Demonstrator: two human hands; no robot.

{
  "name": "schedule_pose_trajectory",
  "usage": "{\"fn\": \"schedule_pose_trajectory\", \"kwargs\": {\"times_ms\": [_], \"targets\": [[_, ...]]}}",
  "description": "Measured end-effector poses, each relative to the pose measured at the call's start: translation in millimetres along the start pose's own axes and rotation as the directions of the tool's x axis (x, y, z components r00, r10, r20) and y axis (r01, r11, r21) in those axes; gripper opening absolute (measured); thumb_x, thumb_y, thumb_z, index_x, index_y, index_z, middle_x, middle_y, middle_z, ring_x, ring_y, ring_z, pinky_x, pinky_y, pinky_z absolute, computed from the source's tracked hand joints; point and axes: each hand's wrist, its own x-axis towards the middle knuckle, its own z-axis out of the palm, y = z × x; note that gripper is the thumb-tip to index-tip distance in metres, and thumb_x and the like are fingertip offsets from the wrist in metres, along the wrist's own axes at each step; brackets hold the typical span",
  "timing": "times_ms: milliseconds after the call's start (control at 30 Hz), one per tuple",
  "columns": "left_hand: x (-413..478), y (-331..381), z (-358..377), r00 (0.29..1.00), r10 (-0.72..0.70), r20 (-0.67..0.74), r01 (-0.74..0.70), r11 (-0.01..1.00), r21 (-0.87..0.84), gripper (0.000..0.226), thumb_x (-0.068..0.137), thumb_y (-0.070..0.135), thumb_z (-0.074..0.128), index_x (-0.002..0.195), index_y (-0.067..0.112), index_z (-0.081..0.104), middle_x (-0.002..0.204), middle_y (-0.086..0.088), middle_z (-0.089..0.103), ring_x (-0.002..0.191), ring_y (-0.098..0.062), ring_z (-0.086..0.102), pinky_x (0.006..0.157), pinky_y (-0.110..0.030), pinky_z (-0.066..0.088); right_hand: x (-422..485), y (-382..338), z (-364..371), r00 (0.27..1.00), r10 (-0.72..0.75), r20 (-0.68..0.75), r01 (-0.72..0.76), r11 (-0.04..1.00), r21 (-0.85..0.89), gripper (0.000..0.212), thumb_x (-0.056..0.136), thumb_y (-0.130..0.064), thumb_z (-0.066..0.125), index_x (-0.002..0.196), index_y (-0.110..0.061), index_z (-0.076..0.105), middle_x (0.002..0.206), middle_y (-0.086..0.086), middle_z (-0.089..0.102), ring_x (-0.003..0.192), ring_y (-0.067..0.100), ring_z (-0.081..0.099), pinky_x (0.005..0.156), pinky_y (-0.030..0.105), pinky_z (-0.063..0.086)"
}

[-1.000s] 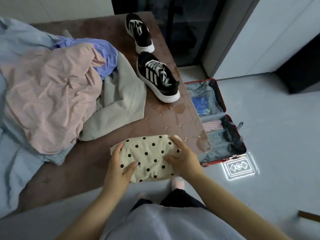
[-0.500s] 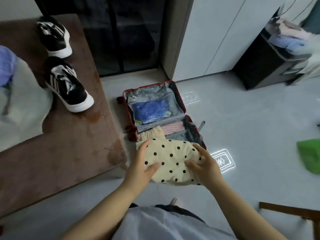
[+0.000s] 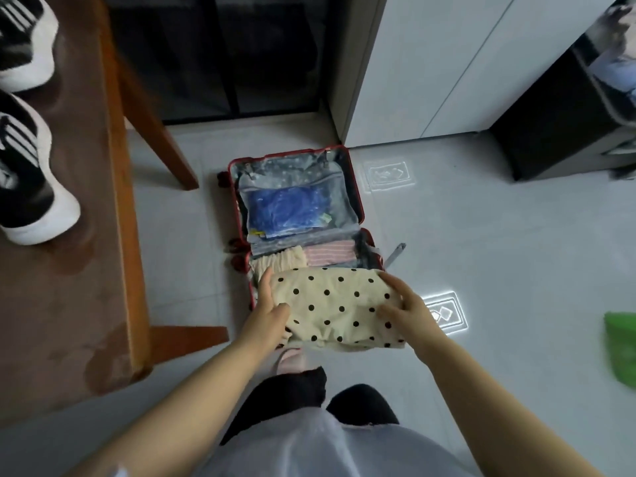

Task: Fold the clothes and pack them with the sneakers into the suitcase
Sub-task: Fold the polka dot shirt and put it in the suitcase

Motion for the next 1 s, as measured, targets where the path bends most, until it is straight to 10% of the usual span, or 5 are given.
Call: {"fn": "schedule_pose_trajectory", "kwargs": {"times_ms": [233,567,733,800,1000], "targets": [[104.2,-2.3,32.3,0.999,-0.044,0.021,0.042,0.997,0.062,0.080,0.088,-0.009,0.030,0.147,0.032,-0.004,0.144,0.019,0.007,0.089,0.023,0.036,0.074,-0.002,0.031,118.0,12.7,-26.3,0.995,0.011,0.103,-0.008,0.999,-0.035,0.069,0.082,0.005,0.053,0.131,-0.042,0.043,0.129,-0.005,0.047,0.111,0.019,0.050,0.081,0.027,0.047],[340.7,-112.5,126.0,0.978,-0.179,-0.104,0.190,0.975,0.112,0.092,0.085,-0.013,0.029,0.143,0.044,-0.014,0.157,0.003,0.003,0.054,-0.007,0.040,0.037,-0.013,0.032,379.8,133.4,-14.5,0.986,-0.096,0.135,0.140,0.921,-0.363,0.064,0.085,0.010,0.043,0.140,-0.022,0.035,0.122,-0.004,0.044,0.115,0.015,0.043,0.086,0.023,0.033],[459.6,-208.1,161.5,0.984,-0.127,-0.121,0.139,0.986,0.096,0.091,0.089,-0.007,0.036,0.142,0.044,-0.018,0.157,0.001,0.002,0.064,-0.014,0.053,0.047,-0.017,0.040,511.0,220.6,5.4,0.986,-0.109,0.125,0.156,0.867,-0.473,0.061,0.087,-0.001,0.047,0.141,-0.026,0.035,0.141,0.001,0.043,0.129,0.023,0.040,0.106,0.037,0.035],[491.5,-247.3,171.3,0.993,-0.033,-0.111,0.048,0.990,0.136,0.091,0.091,-0.002,0.042,0.142,0.043,-0.020,0.157,0.002,-0.006,0.111,-0.031,0.055,0.073,-0.023,0.049,549.3,250.7,17.1,0.987,-0.102,0.127,0.153,0.845,-0.512,0.060,0.089,-0.007,0.048,0.142,-0.029,0.032,0.142,0.003,0.043,0.128,0.026,0.043,0.104,0.037,0.036],[511.8,-305.7,182.0,0.976,0.217,-0.031,-0.128,0.678,0.724,0.070,0.098,0.020,0.040,0.148,0.024,-0.008,0.156,0.004,-0.013,0.144,-0.014,-0.010,0.111,-0.022,-0.006,578.6,293.5,53.5,0.998,-0.030,0.051,0.060,0.540,-0.840,0.065,0.095,-0.036,0.045,0.148,-0.030,0.008,0.157,0.011,-0.004,0.142,0.037,0.004,0.115,0.049,0.011]]}}
